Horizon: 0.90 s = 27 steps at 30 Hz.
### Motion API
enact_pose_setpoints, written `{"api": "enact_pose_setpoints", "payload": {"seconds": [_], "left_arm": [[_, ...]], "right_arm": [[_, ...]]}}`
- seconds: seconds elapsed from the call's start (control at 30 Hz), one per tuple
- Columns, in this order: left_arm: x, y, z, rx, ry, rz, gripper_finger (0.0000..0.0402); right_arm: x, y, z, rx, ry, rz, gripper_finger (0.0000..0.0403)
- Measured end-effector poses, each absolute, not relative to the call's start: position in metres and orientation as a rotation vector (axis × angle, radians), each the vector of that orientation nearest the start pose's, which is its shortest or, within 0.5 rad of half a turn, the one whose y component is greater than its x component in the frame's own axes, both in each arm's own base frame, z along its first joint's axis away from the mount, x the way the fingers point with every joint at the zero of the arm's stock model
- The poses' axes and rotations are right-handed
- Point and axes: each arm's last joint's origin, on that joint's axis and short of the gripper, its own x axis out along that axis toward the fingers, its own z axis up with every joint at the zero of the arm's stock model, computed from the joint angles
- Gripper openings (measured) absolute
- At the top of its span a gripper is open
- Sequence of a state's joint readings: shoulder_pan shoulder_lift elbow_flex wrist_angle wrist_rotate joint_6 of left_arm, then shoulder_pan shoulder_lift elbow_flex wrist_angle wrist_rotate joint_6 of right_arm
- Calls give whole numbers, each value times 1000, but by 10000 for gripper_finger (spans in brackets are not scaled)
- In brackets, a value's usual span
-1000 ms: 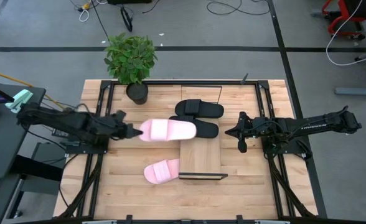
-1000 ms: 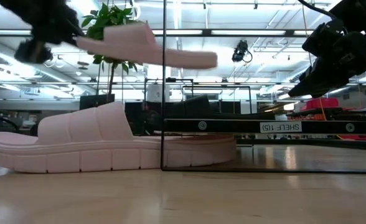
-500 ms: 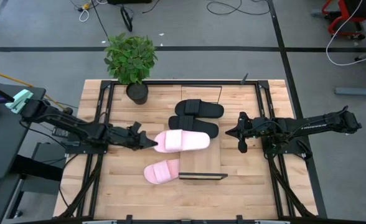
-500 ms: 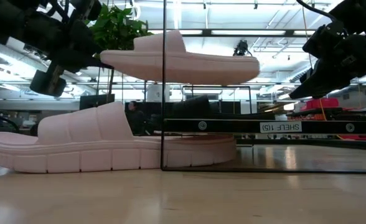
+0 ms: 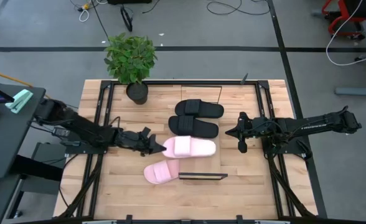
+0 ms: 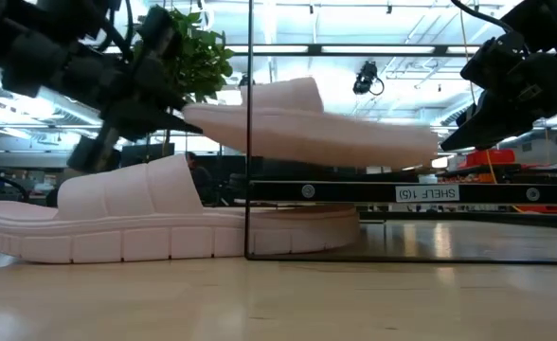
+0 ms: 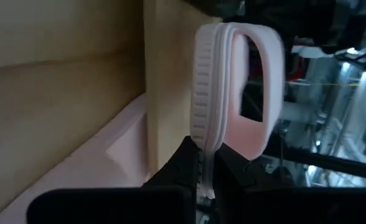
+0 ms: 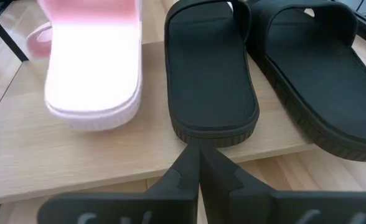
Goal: Pick and place slides into the shelf
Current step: Put the top pink slides on the shelf
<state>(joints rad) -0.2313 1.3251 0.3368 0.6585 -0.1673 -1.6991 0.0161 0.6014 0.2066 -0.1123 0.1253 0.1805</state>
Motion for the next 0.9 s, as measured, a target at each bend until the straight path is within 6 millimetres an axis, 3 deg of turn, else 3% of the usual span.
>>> {"api": "enact_pose_setpoints", "payload": {"seconds": [0.5, 0.9], "left_arm": [[259, -42, 125, -1647, 322, 211, 29], [264, -24, 121, -1577, 250, 271, 29]], "right_arm": [[136, -1, 167, 141, 494, -152, 13], [136, -1, 167, 145, 494, -148, 13]]}}
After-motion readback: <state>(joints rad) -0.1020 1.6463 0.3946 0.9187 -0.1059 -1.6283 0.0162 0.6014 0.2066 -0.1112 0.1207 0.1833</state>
